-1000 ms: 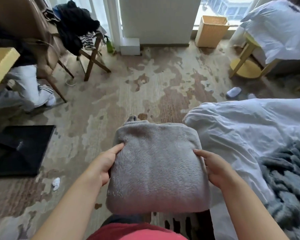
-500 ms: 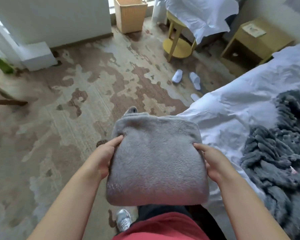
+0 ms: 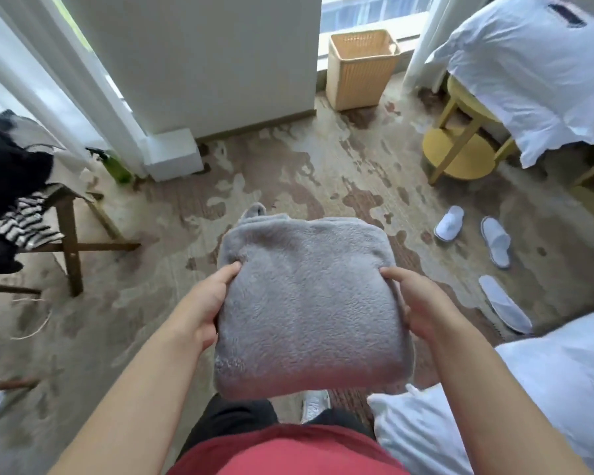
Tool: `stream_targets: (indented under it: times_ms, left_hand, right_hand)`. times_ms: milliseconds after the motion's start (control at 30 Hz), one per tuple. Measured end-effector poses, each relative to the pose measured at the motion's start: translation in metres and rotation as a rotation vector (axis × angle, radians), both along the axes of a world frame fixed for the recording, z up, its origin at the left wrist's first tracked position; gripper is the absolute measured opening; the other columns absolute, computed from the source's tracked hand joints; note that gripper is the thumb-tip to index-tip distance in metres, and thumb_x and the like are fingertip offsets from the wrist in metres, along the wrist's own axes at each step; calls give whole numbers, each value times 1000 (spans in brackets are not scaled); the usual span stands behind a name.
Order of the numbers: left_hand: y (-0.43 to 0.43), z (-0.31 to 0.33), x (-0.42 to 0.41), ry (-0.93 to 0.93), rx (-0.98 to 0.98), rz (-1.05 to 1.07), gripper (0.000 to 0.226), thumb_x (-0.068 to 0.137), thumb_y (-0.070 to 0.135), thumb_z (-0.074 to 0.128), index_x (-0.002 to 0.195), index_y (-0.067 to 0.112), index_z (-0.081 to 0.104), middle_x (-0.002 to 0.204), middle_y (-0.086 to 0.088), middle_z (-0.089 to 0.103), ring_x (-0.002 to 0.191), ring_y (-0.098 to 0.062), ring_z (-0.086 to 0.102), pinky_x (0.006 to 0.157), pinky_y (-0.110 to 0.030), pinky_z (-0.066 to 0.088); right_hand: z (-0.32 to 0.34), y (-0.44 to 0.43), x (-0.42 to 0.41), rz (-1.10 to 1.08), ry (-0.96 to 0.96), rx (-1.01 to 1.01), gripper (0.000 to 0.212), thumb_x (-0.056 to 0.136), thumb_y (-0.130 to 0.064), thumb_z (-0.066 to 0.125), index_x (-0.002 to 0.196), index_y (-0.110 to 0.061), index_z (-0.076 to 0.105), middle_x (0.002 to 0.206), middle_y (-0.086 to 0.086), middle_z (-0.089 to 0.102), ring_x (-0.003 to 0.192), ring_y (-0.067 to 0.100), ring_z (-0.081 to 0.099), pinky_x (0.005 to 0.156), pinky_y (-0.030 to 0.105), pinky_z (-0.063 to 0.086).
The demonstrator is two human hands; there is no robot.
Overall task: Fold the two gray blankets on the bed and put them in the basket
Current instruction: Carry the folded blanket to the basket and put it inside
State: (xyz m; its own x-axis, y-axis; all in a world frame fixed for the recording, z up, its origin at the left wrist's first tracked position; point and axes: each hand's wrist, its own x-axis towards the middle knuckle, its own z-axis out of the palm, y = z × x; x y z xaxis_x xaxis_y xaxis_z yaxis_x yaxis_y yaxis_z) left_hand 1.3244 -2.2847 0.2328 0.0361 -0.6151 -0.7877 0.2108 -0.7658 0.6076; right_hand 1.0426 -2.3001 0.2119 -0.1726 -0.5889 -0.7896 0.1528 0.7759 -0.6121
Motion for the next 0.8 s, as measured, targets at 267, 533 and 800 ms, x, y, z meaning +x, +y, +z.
stream_targets:
  times_ms: [267, 533, 800]
  left_hand:
    - [-194, -28, 46, 22, 71, 36, 34, 90, 42, 58, 99, 13, 74, 94, -10, 75, 76, -23, 73, 64, -31, 51]
    - [-410, -29, 0, 8, 88, -247, 34, 85, 43, 66, 90, 11, 76, 89, -9, 76, 73, -22, 73, 61, -29, 52]
    - [-592, -43, -133, 31, 78, -537, 28, 84, 40, 67, 76, 15, 80, 89, -5, 76, 72, -14, 73, 62, -28, 50]
  right_hand:
    - [-26, -180, 40, 27, -15, 38, 28, 84, -26, 66, 104, -7, 70, 100, 10, 74, 94, 29, 69, 87, 43, 52]
    - [-2, -323, 10, -300, 56, 6, 18, 87, -17, 63, 95, -4, 72, 85, 10, 75, 78, 25, 70, 74, 36, 55]
    - [-12, -426, -98, -616, -24, 36, 21, 89, -16, 59, 103, -4, 69, 76, 9, 74, 60, 22, 70, 48, 27, 52]
